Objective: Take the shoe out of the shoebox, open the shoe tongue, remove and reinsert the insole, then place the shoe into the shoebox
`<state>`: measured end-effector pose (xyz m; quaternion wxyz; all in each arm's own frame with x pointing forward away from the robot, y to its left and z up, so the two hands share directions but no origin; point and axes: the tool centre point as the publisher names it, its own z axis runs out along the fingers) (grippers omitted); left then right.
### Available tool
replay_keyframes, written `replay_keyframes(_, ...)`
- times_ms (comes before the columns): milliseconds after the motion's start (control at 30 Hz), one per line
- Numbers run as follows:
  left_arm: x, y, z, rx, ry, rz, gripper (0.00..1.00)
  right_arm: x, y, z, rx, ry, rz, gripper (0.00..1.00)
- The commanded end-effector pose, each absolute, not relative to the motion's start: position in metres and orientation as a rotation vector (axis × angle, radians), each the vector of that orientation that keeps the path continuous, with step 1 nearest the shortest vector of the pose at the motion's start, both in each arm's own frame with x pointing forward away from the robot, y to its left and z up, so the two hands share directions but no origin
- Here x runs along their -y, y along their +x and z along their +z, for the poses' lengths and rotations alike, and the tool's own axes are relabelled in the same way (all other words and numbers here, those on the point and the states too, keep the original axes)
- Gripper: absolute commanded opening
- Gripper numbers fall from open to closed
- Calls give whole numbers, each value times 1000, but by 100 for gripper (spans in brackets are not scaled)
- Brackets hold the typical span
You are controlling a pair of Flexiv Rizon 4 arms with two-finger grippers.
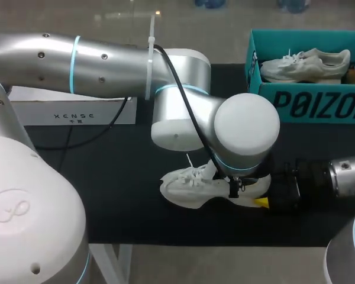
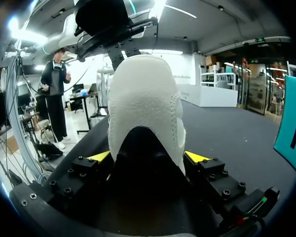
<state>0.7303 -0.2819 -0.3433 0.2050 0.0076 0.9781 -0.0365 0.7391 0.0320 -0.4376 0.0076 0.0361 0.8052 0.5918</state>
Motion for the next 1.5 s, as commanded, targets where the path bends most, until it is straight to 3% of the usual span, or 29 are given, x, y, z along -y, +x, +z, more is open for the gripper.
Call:
replay_keyframes(33, 276, 730, -335, -2726, 7, -112, 0, -34, 738, -442, -2519, 115, 1845, 0)
replay_keyframes(1267, 302, 718, -361, -2845, 71, -77, 0, -34, 738, -442, -2519, 115, 1845, 0)
replay_keyframes(1333, 300, 717, -361, -2846, 74, -79, 11, -34, 738, -442, -2519, 115, 1845, 0)
replay_keyframes(1500, 293, 717, -363, -2847, 71, -70, 19, -34, 738, -442, -2519, 115, 1845, 0)
